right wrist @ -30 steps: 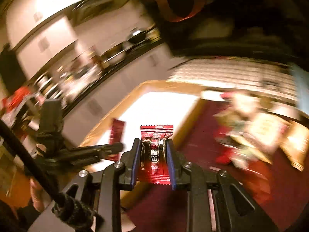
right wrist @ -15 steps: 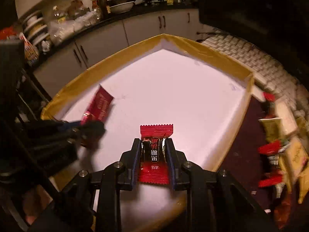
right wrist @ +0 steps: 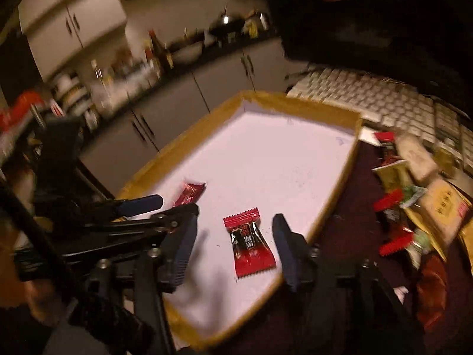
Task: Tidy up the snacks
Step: 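Carry both candies into the cardboard tray and open both grippers, then grasp the red-gold candy bag with the right gripper while the left grasps a white-red packet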
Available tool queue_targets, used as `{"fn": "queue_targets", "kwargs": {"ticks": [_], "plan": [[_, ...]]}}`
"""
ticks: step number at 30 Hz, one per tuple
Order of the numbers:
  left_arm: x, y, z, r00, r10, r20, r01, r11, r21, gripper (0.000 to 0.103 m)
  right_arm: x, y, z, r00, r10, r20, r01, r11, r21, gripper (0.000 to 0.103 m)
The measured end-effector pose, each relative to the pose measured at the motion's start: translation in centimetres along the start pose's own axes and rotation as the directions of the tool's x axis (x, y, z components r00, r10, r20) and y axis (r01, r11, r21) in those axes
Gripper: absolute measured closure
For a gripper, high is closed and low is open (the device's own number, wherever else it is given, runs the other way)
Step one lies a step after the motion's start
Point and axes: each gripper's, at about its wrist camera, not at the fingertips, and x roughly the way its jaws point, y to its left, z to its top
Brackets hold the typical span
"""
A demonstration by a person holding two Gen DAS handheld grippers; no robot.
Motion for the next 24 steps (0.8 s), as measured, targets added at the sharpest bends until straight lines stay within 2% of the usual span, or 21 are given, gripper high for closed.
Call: {"fn": "queue_targets", "kwargs": {"ticks": [2,4,7,11,14,16,21,24], "plan": [[-1.3,-1.8,0.1,0.999,-0.026,0.034,0.024,0.999,0.046,0.030,-2.5,-1.1,-0.5,0.999,-0.004,0.050,0.003,1.000,0.023,0.039],[-2.7,-4.2,-0.1,0.996,-0.073,0.056,0.068,0.994,0.090,0.027,-5.4,-2.9,-1.4,0.993,-0.052,0.106,0.046,0.997,0.063,0.030],[-3.5,-7.3,-0.4,0.987,-0.156,0.039,0.150,0.980,0.128,0.024,-8.7,-5.9,-2.9,0.979,-0.128,0.156,0.108,0.985,0.133,0.025],[-3.1,-11.2,-1.1,0.977,-0.214,-0.012,0.212,0.956,0.201,0.024,-10.5,-10.3,-4.3,0.973,-0.191,0.129,0.154,0.955,0.252,0.025],[-2.1,-13.8,-1.7,0.967,-0.238,-0.090,0.253,0.935,0.249,0.024,-10.8,-11.8,-5.0,0.967,-0.237,0.095,0.204,0.941,0.269,0.025],[-1.5,-14.8,-2.1,0.963,-0.246,-0.112,0.268,0.927,0.262,0.024,-10.6,-12.4,-5.2,0.964,-0.258,0.069,0.231,0.934,0.271,0.025],[-0.9,-15.2,-2.7,0.970,-0.208,-0.127,0.236,0.935,0.266,0.024,-9.3,-13.0,-5.7,0.968,-0.252,0.013,0.239,0.933,0.269,0.025],[-0.7,-14.9,-2.7,0.973,-0.197,-0.121,0.222,0.942,0.250,0.025,-7.9,-13.3,-5.7,0.972,-0.233,-0.018,0.229,0.936,0.268,0.030]]}}
